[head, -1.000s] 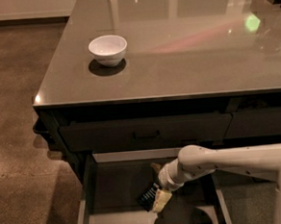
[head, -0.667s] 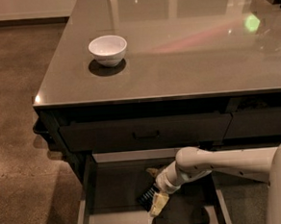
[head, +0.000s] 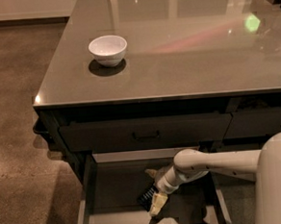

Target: Pick rxbar blueberry from middle drawer and place on counter

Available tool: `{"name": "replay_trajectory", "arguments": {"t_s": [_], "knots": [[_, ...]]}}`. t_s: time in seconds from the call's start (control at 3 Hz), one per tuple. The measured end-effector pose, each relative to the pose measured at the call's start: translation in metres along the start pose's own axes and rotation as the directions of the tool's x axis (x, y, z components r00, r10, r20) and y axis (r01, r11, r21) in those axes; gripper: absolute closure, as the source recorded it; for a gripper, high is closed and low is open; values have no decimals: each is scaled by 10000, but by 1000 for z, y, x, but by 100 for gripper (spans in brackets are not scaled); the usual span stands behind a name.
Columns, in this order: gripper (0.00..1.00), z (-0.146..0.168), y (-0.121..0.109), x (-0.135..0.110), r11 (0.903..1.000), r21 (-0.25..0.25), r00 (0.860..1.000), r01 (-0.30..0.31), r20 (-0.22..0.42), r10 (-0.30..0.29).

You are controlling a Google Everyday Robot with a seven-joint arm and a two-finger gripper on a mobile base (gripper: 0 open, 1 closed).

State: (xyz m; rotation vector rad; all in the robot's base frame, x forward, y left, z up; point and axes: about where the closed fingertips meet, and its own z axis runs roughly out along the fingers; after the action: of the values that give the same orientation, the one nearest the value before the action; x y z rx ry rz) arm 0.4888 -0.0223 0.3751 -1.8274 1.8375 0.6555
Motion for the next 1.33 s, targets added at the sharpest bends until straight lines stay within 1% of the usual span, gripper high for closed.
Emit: {"name": "replay_trajectory", "arguments": {"t_s": [0.33, 1.0, 1.33], "knots": [[0, 12, -6, 7, 9999, 54, 9999, 140, -35, -140], [0, 24, -5, 18, 9995, 157, 9995, 259, -161, -257], [19, 24, -5, 18, 9995, 156, 9995, 260, -161, -257]]}}
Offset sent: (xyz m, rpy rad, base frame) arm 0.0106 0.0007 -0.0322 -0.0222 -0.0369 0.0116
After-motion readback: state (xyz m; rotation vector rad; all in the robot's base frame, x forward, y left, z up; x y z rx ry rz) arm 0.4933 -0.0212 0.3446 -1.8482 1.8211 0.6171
